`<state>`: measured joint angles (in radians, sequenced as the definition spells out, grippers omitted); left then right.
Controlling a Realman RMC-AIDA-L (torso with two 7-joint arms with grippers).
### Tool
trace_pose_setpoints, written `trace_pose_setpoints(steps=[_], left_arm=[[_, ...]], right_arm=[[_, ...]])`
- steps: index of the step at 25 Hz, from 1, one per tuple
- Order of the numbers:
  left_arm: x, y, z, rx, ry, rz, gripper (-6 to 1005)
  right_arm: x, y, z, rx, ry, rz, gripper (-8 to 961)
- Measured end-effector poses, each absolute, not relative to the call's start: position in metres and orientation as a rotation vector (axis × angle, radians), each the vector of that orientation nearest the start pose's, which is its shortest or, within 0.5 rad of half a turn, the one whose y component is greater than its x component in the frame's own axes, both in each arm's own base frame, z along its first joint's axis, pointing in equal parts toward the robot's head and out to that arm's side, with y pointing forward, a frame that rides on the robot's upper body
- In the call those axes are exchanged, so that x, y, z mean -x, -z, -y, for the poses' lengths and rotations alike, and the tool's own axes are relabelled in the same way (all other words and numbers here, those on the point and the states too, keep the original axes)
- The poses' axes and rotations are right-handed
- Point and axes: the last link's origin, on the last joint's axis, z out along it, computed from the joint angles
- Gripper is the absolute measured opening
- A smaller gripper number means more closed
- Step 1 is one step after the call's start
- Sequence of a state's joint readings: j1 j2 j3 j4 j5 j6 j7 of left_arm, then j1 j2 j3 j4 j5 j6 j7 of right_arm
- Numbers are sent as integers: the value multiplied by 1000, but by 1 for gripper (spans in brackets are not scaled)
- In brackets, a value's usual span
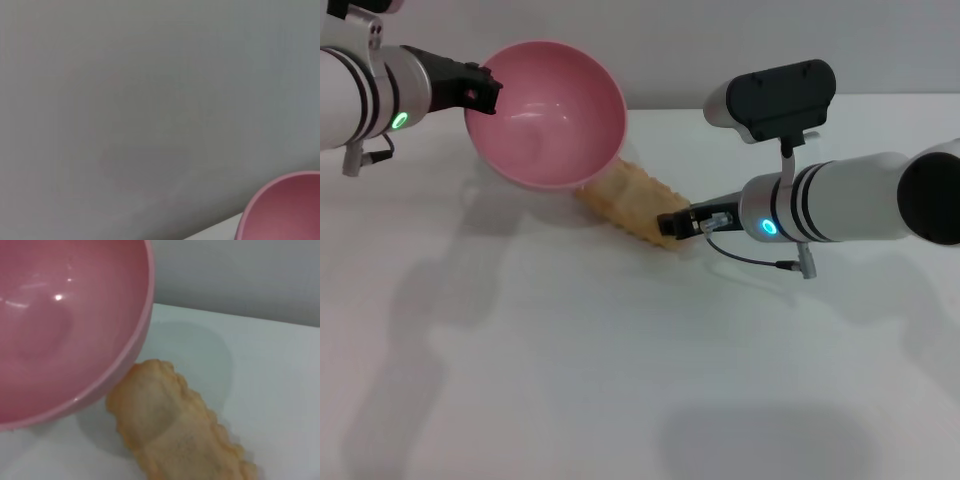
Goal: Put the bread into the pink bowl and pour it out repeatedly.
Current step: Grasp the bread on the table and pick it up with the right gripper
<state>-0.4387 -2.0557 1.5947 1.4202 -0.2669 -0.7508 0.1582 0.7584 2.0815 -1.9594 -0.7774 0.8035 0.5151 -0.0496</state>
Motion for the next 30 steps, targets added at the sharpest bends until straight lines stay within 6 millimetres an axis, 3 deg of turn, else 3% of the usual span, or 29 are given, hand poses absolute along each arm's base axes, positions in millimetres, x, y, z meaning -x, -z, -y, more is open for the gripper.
trace_pose_setpoints(steps=[4,17,24,30], left_arm=[[179,-27,-411,1998,34,720,38],[180,-36,-413,1978,42,714,38],[179,-38,-414,1974,46,714,38],[177,-33,-413,1986,41,710,38]], right_arm=[[-178,126,-395,2296,-9,-1108,360],[-180,114,-393,2265,-73,-1137,266],[-186,81,-398,2161,-67,-1090,204],[-176,40,-403,2089,-51,-1003,115]])
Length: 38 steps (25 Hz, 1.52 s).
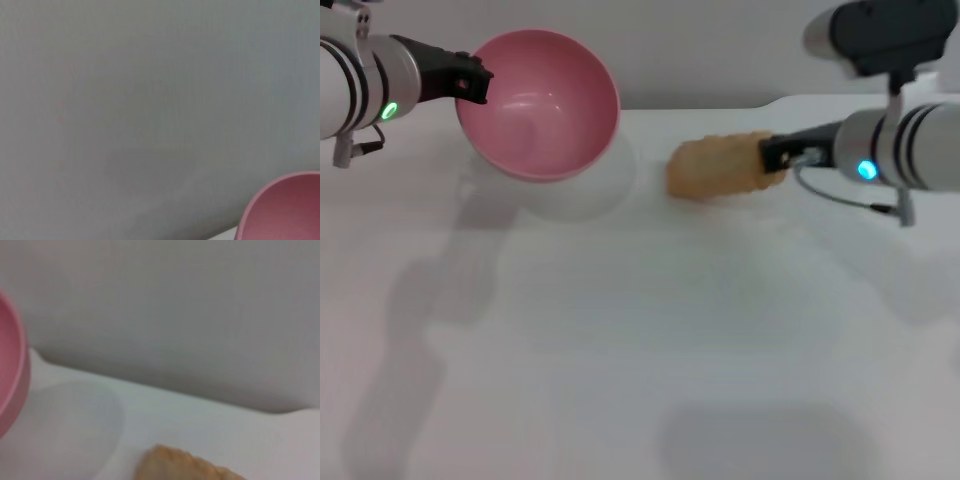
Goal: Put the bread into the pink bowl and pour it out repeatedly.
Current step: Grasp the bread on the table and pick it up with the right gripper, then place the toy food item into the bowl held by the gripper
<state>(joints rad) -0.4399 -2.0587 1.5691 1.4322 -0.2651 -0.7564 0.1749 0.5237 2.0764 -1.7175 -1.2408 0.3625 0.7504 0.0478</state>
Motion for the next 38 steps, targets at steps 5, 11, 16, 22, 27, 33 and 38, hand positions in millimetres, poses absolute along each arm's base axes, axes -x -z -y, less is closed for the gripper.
trace_pose_setpoints(steps=[5,11,16,22,27,33,38], left_arm=[[178,-31,-413,1989,38,719,38],[178,-25,-410,2007,33,725,38],[179,-17,-408,2028,15,729,38],[180,-11,-407,2042,3,737,38],[180,-6,-407,2057,7,748,38],[176,6,-406,2093,1,750,38],[165,24,-404,2153,25,734,38]], right_arm=[[-158,19,-402,2071,-73,-941,92],[-141,20,-398,2108,-81,-893,62],[-129,15,-396,2115,-96,-857,30],[-111,7,-391,2120,-114,-814,16],[-90,-10,-385,2110,-117,-744,15],[-58,-33,-372,2095,-140,-653,10],[-38,-36,-365,2114,-157,-604,7]])
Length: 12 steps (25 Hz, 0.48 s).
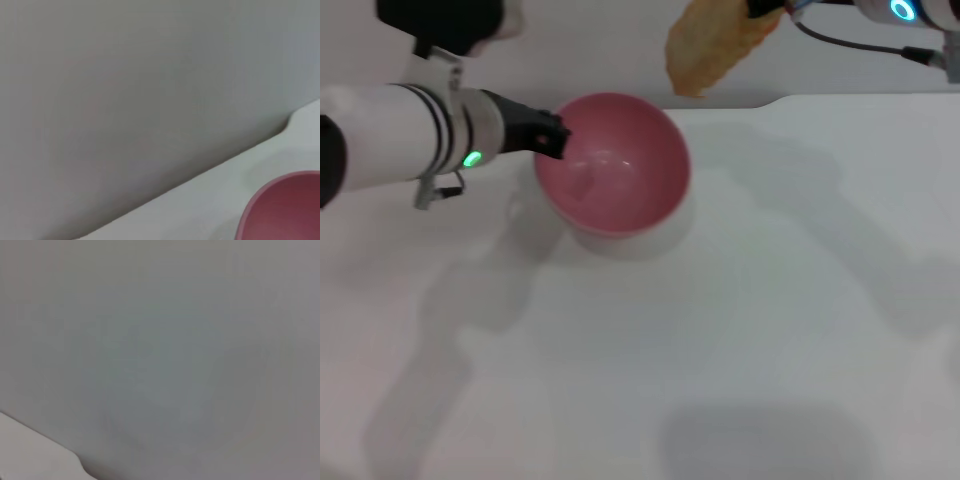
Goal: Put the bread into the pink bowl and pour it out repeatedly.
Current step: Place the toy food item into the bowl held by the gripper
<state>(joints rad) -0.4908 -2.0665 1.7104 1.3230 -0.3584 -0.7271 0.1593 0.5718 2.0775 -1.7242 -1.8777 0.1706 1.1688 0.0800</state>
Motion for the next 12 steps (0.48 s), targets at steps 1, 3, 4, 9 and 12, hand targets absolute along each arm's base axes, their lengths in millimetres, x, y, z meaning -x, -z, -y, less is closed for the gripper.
trace_pose_setpoints(steps=[1,3,4,9,12], left_arm=[[163,27,-403,2162,29,728,38],[157,32,-402,2180,42,719,38],[155,33,-402,2185,50,715,38],[150,33,-403,2189,67,709,38],[150,31,-403,2186,71,711,38]], right_arm=[[-36,-35,-364,2120,-159,-599,7],[-31,-30,-362,2137,-167,-594,7],[-30,-27,-361,2146,-168,-590,7],[-32,-15,-356,2175,-172,-577,6],[-39,-11,-355,2174,-174,-592,6]])
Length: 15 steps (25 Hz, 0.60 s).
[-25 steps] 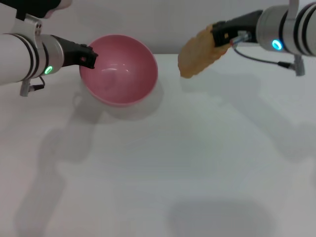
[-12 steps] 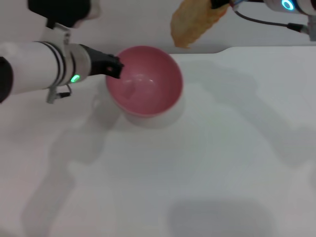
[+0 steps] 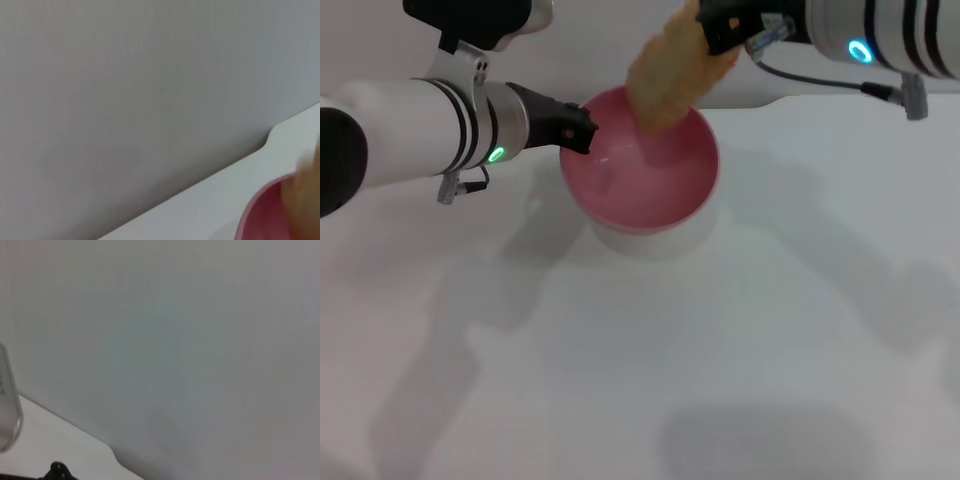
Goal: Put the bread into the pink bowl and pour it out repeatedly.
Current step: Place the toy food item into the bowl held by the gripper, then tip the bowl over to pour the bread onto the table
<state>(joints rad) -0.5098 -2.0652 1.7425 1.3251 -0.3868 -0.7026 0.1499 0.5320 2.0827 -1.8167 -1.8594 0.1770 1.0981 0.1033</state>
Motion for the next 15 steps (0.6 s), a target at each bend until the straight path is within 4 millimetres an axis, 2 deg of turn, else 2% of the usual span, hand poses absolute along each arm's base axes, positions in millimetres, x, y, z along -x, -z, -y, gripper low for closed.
trace_pose_setpoints(steps=[6,11,12,14,15], left_arm=[[149,31,-404,2184,78,709,38],[147,31,-404,2184,92,706,38],[146,31,-404,2184,94,708,38],[147,32,-403,2186,96,711,38],[147,32,-403,2187,97,711,38]], right_arm=[[-48,0,-350,2181,-191,-556,99],[-51,1,-354,2161,-254,-537,323],[-52,0,-355,2149,-266,-526,394],[-57,-6,-358,2091,-288,-452,536],[-60,-10,-359,2055,-299,-403,549]])
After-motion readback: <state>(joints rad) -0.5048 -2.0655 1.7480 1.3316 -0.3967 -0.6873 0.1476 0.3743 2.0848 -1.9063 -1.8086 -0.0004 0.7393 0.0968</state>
